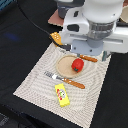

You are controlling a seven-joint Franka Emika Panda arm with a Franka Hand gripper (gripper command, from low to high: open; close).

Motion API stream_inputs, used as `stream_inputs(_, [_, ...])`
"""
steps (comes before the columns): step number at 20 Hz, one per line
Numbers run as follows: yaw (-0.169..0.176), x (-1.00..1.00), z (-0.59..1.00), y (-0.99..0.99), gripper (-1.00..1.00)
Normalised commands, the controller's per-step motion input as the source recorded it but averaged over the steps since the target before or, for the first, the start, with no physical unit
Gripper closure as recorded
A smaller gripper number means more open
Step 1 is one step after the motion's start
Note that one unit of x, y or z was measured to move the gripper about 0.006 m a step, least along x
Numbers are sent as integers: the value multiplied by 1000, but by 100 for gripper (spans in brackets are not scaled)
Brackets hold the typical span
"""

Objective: Interact with the objects in diverse but meaningful ways.

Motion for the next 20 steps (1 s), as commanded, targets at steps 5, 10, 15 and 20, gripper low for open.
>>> stream_inputs(5, [0, -409, -247, 343, -100])
stream_inputs(10, [0, -374, -258, 356, -100])
stream_inputs(15, [0, -352, -363, 226, -100])
stream_inputs(20, [0, -403, -362, 154, -100])
